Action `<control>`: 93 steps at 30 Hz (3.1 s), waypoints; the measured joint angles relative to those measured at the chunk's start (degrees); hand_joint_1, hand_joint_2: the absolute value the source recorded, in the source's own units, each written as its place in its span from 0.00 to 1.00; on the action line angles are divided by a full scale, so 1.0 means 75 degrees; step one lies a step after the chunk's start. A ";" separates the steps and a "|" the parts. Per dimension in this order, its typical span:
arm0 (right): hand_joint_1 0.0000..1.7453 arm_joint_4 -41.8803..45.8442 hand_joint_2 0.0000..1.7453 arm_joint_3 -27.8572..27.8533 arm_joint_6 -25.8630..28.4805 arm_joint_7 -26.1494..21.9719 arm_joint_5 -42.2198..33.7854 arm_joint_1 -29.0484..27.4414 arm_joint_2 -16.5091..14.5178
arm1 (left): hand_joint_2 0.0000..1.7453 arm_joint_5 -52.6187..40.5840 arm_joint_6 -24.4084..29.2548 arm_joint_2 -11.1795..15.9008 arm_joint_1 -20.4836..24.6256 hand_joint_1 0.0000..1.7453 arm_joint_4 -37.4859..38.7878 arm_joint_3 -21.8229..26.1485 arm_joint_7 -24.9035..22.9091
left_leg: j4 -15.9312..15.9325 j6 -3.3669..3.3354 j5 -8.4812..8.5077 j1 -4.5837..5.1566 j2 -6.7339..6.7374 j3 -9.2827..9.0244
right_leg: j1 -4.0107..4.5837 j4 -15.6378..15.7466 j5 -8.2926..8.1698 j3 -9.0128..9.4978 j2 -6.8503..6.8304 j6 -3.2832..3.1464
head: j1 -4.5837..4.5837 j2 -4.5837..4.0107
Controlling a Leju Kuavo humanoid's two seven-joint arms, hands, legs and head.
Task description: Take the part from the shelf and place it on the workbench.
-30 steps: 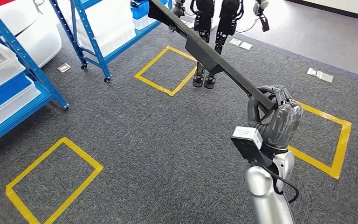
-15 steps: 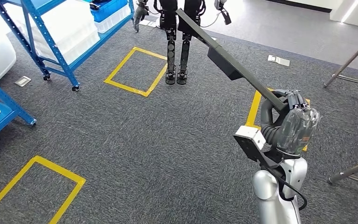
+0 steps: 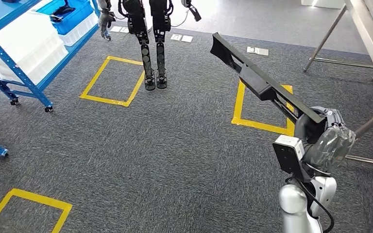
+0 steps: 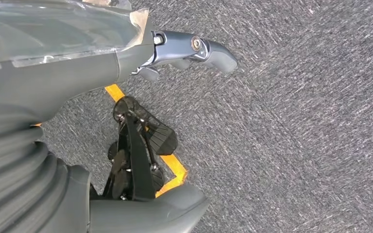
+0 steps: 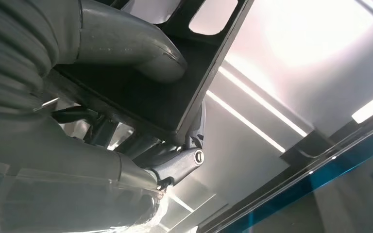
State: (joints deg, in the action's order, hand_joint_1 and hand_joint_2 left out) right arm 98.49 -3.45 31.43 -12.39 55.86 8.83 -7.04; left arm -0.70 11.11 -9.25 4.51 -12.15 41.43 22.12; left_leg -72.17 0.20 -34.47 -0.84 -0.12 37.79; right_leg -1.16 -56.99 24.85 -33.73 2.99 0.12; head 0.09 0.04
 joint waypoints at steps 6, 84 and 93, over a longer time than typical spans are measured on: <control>1.00 -0.0157 1.00 -0.0150 0.0047 -0.0162 -0.0214 -0.0011 -0.0002 | 1.00 0.0111 0.0104 0.0015 0.0002 0.00 0.0000 0.0181 -0.0033 | 0.1846 -0.0099 0.0828 -0.0043 -0.0673 -0.0792 | 0.0028 -0.0056 -0.0076 -0.0156 0.0566 0.0186 | -0.0025 0.0000; 1.00 0.0959 1.00 -0.0706 0.0655 -0.0124 -0.0089 -0.0036 0.1338 | 1.00 -0.0303 -0.0028 -0.0019 -0.0030 0.00 -0.0015 0.0499 0.0041 | 0.1910 -0.0196 0.0906 0.0100 0.0891 -0.0782 | 0.0052 -0.0066 0.0123 0.0054 -0.0676 0.0301 | -0.0149 0.0000; 1.00 0.0958 1.00 -0.0726 0.0656 -0.0132 -0.0090 -0.0039 0.1321 | 1.00 -0.0306 -0.0025 -0.0028 -0.0041 0.00 -0.0015 0.0496 0.0041 | 0.0129 -0.0106 0.0256 0.0013 -0.0050 0.0074 | 0.0006 -0.0043 0.0069 0.0104 0.0100 0.0055 | -0.0106 0.0000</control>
State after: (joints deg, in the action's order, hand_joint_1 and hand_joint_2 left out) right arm 105.68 -8.90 36.35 -13.38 55.18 8.54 2.86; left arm -2.99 10.93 -9.46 4.21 -12.26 45.16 22.43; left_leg -71.20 -0.60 -32.55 -0.74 -0.49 38.35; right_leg -1.11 -57.31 25.36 -32.95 3.74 0.53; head -0.70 0.04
